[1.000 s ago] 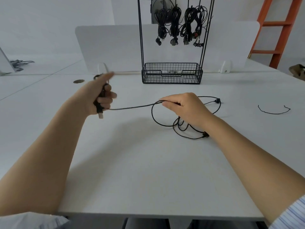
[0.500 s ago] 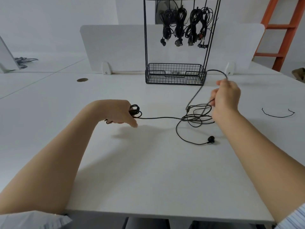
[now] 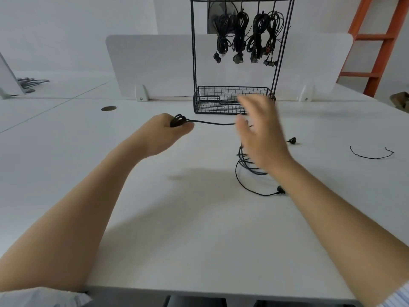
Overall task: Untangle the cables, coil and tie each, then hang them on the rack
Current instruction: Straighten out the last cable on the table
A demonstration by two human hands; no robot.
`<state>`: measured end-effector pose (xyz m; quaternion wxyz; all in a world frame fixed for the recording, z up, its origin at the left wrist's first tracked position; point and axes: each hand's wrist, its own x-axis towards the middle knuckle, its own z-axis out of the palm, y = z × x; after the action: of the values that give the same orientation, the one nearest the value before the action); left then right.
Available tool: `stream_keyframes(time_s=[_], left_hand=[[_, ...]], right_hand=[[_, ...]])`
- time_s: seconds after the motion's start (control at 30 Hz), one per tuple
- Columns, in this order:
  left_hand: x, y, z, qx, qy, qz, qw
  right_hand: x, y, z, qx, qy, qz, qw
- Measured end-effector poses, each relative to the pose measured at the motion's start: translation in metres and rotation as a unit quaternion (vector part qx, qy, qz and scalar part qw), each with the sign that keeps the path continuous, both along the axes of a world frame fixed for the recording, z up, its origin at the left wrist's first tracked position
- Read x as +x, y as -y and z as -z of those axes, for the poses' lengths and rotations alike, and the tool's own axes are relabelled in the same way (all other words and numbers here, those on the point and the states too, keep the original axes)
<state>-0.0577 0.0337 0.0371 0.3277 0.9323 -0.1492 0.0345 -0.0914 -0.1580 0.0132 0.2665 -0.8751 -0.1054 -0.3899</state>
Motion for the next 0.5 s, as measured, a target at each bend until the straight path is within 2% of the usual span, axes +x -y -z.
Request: stream_keyframes(time_s=[0.07, 0.13, 0.2, 0.27, 0.33, 0.4, 0.43, 0.5], left_hand=[[-0.005, 0.007, 0.002, -0.02, 0.048, 0.027, 0.998], [-0.005, 0.008, 0.001, -0.083, 0.059, 0.069, 0.992], [-0.004, 0.004, -0.001, -0.175, 0.019, 0.121, 0.977], [0.002, -0.002, 0.0, -0.304, -0.072, 0.167, 0.935], [0.007, -0.009, 0.003, -0.43, -0.175, 0.211, 0.86], [0.009, -0.009, 0.008, -0.501, -0.223, 0.246, 0.799], [0.01, -0.008, 0.01, -0.523, -0.233, 0.248, 0.781], [0.01, -0.004, 0.013, -0.547, -0.238, 0.22, 0.771]], right_hand=[[-0.01, -0.023, 0.003, -0.08, -0.114, -0.119, 0.983], [-0.014, -0.03, 0.011, -0.141, -0.209, -0.133, 0.958], [-0.016, -0.027, 0.014, -0.109, -0.219, -0.109, 0.963], [-0.013, -0.02, 0.012, -0.034, -0.187, -0.092, 0.978], [-0.012, -0.016, 0.008, -0.009, -0.175, -0.09, 0.98], [-0.014, -0.018, 0.005, -0.062, -0.198, -0.085, 0.975], [-0.015, -0.02, 0.007, -0.104, -0.214, -0.078, 0.968], [-0.018, -0.023, 0.01, -0.166, -0.228, -0.061, 0.957]])
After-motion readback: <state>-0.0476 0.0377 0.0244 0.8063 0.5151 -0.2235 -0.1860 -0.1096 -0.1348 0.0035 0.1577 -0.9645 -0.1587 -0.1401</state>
